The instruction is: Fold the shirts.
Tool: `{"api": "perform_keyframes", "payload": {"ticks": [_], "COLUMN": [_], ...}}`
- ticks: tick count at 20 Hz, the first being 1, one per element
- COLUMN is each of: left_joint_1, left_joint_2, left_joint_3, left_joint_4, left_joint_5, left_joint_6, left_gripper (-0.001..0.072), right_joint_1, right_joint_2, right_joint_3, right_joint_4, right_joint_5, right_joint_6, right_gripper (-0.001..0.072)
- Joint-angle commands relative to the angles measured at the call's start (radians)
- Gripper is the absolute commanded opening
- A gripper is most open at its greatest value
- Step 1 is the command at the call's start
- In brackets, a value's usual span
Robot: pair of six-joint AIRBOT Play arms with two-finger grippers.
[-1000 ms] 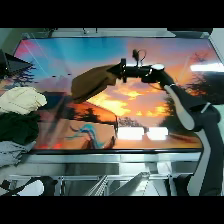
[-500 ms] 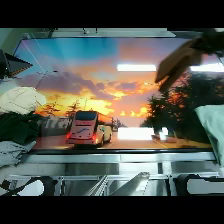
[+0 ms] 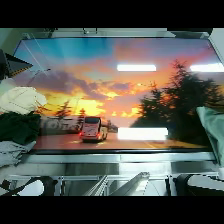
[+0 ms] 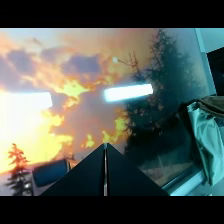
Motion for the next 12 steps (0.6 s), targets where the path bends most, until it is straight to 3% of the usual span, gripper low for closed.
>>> {"api": "perform_keyframes", "payload": {"ticks": [1, 7, 11, 12], "left_joint_1": [0.000, 0.000, 0.000, 0.000], "left_joint_2": [0.001, 0.001, 0.001, 0.001], "left_joint_3": [0.000, 0.000, 0.000, 0.000], "left_joint_4": [0.001, 0.001, 0.001, 0.001], "left_joint_5": [-0.001, -0.001, -0.001, -0.001], "left_joint_6": [0.014, 0.025, 0.031, 0.031], "left_gripper": [0.0024, 0.0025, 0.0025, 0.0024], "right_joint_1": [-0.087, -0.109, -0.109, -0.109], "right_joint_2": [0.008, 0.014, 0.014, 0.014], "right_joint_3": [-0.041, -0.311, -0.473, -0.497], "right_joint_4": [-0.078, -0.094, -0.179, -0.211], "right_joint_5": [0.124, 0.112, 0.018, 0.011], "right_joint_6": [-0.103, -0.134, -0.118, -0.088], "right_gripper": [0.0017, 0.0018, 0.0020, 0.0074]}}
